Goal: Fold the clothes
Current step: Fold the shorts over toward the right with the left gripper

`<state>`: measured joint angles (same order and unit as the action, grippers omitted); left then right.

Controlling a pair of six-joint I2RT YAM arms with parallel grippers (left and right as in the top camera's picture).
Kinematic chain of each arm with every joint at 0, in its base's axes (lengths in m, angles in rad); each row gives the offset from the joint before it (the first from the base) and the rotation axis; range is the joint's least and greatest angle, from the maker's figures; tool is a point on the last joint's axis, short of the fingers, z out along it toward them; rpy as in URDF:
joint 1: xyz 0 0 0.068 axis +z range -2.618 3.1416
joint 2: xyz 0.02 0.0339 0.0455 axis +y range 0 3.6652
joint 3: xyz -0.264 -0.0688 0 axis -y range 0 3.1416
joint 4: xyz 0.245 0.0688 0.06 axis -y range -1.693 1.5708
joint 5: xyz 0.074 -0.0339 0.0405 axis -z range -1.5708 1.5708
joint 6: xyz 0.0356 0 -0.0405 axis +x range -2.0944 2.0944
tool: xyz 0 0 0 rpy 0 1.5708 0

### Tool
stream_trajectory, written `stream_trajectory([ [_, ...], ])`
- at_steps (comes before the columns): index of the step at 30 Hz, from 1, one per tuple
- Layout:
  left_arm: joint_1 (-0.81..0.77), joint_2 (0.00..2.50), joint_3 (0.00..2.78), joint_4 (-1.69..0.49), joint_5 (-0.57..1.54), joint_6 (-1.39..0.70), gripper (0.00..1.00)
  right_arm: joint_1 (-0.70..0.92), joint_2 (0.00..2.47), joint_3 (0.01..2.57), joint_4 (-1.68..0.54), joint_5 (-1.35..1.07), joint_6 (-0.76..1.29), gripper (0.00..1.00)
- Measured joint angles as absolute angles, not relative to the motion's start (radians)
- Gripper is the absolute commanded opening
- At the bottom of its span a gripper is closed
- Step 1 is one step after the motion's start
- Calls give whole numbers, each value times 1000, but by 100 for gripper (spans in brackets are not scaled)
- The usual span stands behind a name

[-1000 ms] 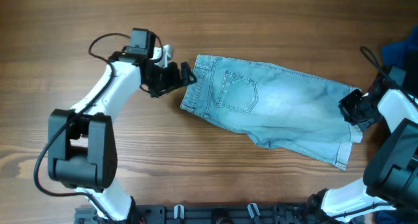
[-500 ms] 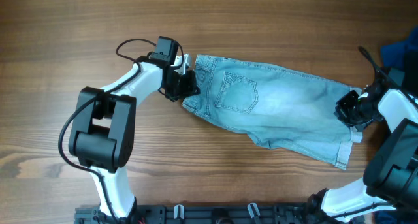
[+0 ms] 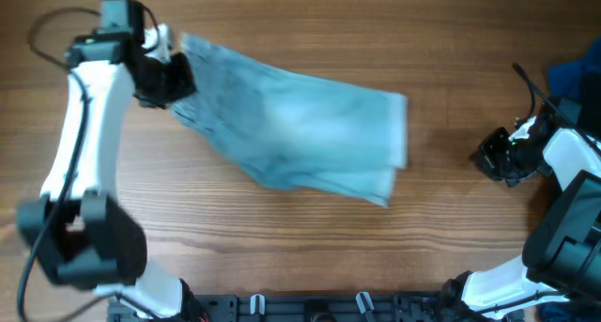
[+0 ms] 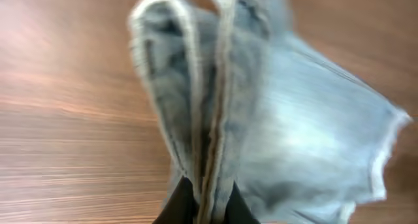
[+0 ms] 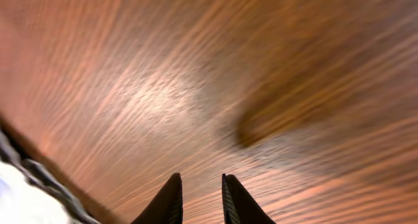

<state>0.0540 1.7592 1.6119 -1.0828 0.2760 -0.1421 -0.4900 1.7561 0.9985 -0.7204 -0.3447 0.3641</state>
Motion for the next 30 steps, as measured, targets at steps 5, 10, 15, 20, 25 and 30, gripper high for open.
stream_trajectory([
  [5, -103, 1708, 1625, -1121, 251, -125, 4, -490, 1756, 999, -719, -384, 360, 22],
  [10, -366, 1749, 1621, -929, 246, -167, 4, -490, 1756, 999, -719, -397, 360, 22],
  [15, -616, 1865, 1621, -767, 180, -253, 35, -490, 1756, 999, -722, -400, 359, 22],
  [20, -733, 2011, 1621, -721, 117, -292, 100, -490, 1756, 999, -729, -401, 352, 22],
  [25, -749, 2008, 1621, -846, -59, -337, 100, -490, 1756, 999, -737, -401, 334, 22],
  [30, -619, 1916, 1628, -976, -156, -373, 100, -490, 1756, 999, -737, -401, 334, 23],
])
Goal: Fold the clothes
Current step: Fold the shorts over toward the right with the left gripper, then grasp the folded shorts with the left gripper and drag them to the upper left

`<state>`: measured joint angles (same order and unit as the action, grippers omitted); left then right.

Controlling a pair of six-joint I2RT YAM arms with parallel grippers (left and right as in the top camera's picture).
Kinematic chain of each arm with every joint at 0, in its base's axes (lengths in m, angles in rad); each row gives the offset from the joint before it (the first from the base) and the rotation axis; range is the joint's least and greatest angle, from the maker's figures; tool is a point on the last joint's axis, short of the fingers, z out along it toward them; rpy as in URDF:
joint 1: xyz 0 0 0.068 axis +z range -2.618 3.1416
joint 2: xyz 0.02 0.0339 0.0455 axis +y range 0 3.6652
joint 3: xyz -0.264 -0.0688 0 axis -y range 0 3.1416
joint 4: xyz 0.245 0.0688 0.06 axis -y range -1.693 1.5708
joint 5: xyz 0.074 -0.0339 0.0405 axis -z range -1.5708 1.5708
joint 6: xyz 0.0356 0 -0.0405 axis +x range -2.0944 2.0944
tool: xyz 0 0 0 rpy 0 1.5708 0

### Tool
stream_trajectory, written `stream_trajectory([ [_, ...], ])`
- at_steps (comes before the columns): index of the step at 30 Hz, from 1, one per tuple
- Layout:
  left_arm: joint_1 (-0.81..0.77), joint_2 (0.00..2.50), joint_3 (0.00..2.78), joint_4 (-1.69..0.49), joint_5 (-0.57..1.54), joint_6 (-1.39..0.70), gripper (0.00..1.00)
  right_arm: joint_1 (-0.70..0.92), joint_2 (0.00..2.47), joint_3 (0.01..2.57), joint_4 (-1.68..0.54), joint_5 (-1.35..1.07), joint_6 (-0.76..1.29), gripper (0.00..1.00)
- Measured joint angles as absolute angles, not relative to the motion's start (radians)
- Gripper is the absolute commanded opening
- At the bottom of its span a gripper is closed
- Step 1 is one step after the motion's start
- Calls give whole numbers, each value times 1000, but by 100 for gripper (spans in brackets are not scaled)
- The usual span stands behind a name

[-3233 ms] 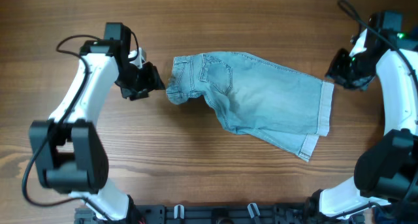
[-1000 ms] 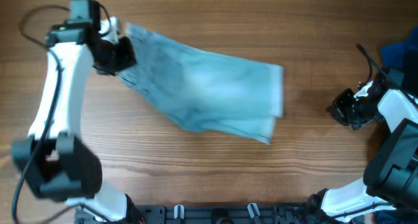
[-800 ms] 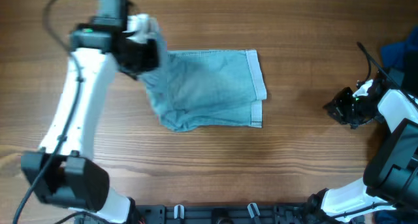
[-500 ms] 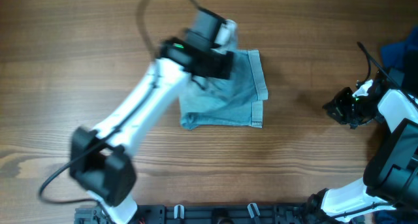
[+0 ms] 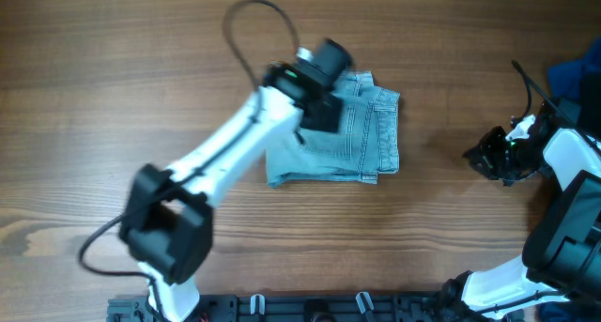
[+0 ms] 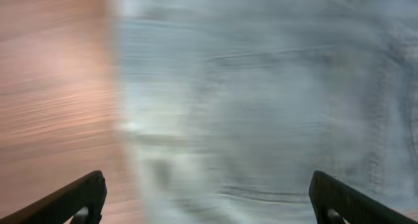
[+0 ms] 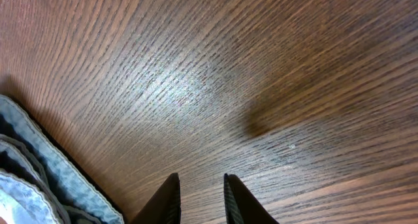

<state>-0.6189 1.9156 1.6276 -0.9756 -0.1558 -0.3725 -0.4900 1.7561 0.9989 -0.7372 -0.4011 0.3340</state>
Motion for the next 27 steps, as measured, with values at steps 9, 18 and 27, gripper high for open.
stream_trajectory([
  [9, -266, 1977, 1601, -1007, 254, -244, 100, -490, 1756, 999, -737, -403, 334, 26],
  [18, -239, 2181, 1572, -1029, 603, -39, 60, -490, 1756, 999, -744, -404, 334, 26],
  [27, -245, 2196, 1576, -1030, 622, 3, 4, -490, 1756, 999, -749, -404, 334, 26],
])
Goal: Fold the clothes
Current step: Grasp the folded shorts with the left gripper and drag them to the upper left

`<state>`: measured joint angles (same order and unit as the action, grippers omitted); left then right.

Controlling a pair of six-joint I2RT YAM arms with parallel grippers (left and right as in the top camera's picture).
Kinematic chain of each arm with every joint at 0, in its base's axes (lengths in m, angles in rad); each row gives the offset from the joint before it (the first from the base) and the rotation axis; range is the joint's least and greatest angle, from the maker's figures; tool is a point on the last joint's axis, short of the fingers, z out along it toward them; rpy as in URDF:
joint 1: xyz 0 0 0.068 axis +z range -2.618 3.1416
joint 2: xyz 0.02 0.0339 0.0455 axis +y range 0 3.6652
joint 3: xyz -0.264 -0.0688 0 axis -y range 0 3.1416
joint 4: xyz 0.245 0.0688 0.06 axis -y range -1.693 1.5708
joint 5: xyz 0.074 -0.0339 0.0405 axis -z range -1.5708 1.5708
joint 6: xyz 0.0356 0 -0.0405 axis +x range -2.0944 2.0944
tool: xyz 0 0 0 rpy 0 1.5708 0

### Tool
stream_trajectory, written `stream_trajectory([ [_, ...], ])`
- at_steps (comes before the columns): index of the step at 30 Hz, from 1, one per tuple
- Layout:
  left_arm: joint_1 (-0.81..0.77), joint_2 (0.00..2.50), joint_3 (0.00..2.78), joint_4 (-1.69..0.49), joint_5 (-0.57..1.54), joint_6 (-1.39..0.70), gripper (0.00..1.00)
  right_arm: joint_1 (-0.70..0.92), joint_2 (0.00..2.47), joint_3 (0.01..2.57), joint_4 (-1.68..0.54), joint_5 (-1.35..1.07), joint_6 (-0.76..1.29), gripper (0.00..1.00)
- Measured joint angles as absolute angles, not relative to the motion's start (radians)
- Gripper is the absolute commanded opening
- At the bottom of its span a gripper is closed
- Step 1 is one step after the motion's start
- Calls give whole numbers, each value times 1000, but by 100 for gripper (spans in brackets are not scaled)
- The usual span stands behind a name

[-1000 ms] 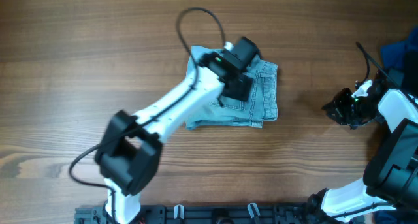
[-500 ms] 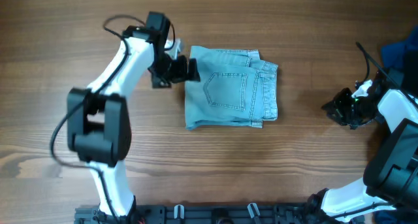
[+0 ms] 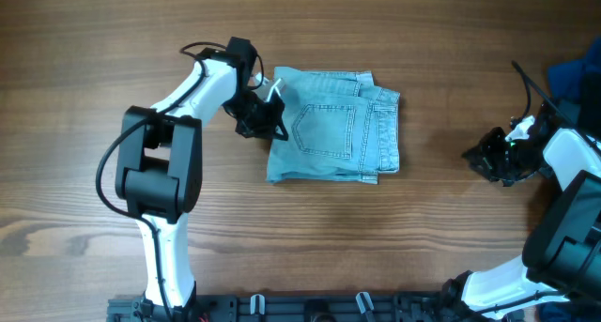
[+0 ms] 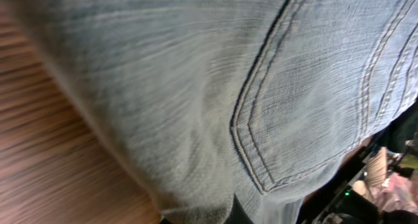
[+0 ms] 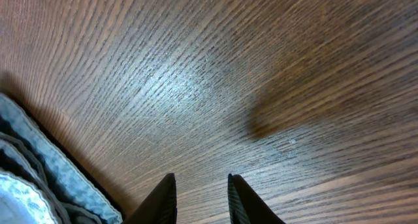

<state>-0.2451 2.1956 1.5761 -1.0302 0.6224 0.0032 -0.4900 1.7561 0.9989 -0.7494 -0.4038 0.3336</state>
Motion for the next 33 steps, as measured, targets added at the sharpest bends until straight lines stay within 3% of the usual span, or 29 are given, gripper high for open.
stream_trajectory([
  [5, -83, 2152, 1600, -1047, 583, 0, 4, -490, 1756, 999, -757, -404, 334, 27],
  [15, 463, 2082, 1623, -864, 312, -12, 4, -490, 1756, 999, -767, -404, 334, 27],
  [17, 505, 2082, 1623, -854, 298, -14, 19, -490, 1756, 999, -770, -404, 334, 27],
  [18, 524, 2082, 1623, -851, 294, -12, 49, -490, 1756, 999, -770, -404, 334, 27],
  [19, 538, 2082, 1623, -850, 287, -11, 60, -490, 1756, 999, -770, -404, 334, 27],
  [20, 559, 2082, 1623, -846, 281, -15, 80, -490, 1756, 999, -771, -404, 334, 27],
  [21, 572, 2082, 1623, -843, 278, -13, 85, -490, 1756, 999, -771, -404, 334, 27],
  [24, 593, 2082, 1623, -844, 273, -28, 94, -490, 1756, 999, -774, -419, 330, 27],
  [29, 600, 2048, 1678, -965, 278, -51, 93, -490, 1754, 999, -777, -527, 204, 28],
  [33, 568, 1898, 1739, -1101, 322, -54, 92, -476, 1667, 999, -779, -675, 89, 42],
])
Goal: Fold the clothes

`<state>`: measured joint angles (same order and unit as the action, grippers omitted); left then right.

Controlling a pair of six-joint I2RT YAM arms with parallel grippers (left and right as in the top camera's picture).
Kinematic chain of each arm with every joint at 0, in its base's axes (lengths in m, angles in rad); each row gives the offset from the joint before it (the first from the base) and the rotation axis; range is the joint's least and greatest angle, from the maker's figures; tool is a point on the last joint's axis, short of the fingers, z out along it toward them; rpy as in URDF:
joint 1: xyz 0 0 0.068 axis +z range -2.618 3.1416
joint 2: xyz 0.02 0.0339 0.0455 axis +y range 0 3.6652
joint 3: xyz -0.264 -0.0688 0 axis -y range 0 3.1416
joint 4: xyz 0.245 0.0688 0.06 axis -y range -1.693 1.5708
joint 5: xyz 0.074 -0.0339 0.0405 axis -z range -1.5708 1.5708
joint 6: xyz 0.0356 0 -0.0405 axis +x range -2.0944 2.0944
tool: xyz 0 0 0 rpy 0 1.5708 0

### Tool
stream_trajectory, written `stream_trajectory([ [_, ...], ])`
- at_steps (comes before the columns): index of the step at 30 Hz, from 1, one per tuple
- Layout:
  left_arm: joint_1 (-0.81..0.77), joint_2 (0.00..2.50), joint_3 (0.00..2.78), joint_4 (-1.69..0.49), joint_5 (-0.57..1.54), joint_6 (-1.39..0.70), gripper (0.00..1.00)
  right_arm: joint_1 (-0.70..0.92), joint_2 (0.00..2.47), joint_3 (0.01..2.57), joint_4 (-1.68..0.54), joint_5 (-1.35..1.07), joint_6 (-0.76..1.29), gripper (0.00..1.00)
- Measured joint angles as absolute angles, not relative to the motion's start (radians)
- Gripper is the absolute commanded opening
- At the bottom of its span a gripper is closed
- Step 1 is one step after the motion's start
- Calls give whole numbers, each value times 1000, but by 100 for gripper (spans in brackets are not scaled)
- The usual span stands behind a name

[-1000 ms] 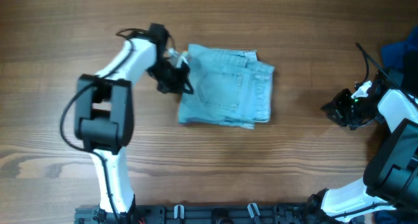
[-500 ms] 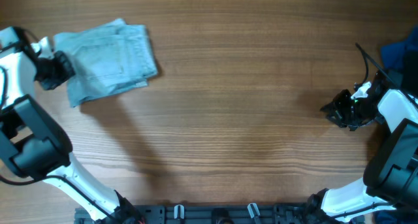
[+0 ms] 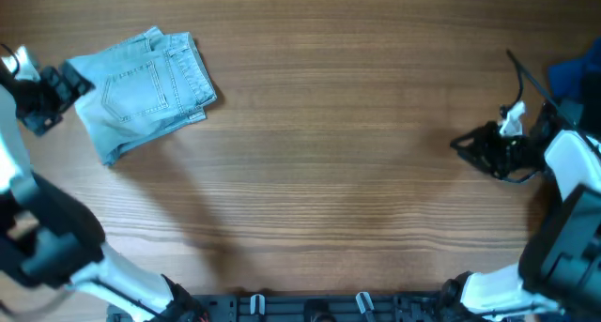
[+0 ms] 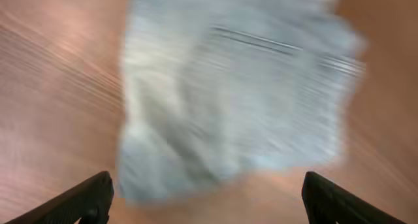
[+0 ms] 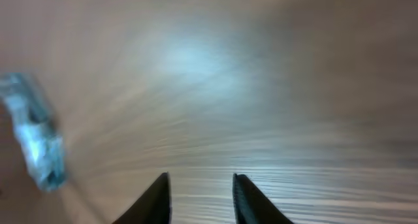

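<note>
The pale blue jeans (image 3: 146,92) lie folded into a small bundle at the table's far left, back pocket facing up. My left gripper (image 3: 45,97) sits just left of them, apart from the cloth and open. In the blurred left wrist view the jeans (image 4: 235,93) lie ahead of the left gripper (image 4: 209,204), whose fingers (image 4: 91,198) are spread wide with nothing between them. My right gripper (image 3: 467,145) hovers at the right side, far from the jeans. In its own view the right gripper (image 5: 201,198) has a narrow gap with only table showing through.
A dark blue cloth (image 3: 573,73) lies at the table's right edge behind the right arm. The wooden table (image 3: 329,172) stretches between the two grippers. A blurred pale blue patch (image 5: 32,132) shows at the left of the right wrist view.
The folded jeans were at the table's middle with my left gripper at their left edge. Now they lie at the far left, turned, and the left gripper is open beside them. The right gripper's gap has widened slightly.
First my left gripper held one end of the spread jeans at the upper left. Then the jeans lay folded in the middle with the gripper open over them. Then it gripped the bundle's left edge. Now the bundle rests at the far left, released.
</note>
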<state>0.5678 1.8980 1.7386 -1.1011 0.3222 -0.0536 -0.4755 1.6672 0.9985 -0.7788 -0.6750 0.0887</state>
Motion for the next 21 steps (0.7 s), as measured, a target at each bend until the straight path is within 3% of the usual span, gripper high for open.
stream_trajectory([
  [2, 517, 1767, 1758, -1193, 340, -45, 99, -458, 1557, 999, -778, -750, 64, 48],
  [6, 384, 1525, 1778, -1348, 345, -15, 99, -442, 1277, 999, -775, -833, 45, 63],
  [9, 294, 1382, 1785, -1411, 337, -6, 100, -435, 1031, 1003, -762, -868, 26, 79],
  [11, 226, 1306, 1786, -1452, 330, -4, 100, -432, 876, 1008, -760, -884, 28, 99],
  [17, 80, 1222, 1786, -1573, 280, -1, 100, -385, 750, 1018, -763, -905, 147, 100],
  [21, 59, 1215, 1786, -1572, 246, -1, 100, -358, 777, 1018, -764, -905, 349, 100],
])
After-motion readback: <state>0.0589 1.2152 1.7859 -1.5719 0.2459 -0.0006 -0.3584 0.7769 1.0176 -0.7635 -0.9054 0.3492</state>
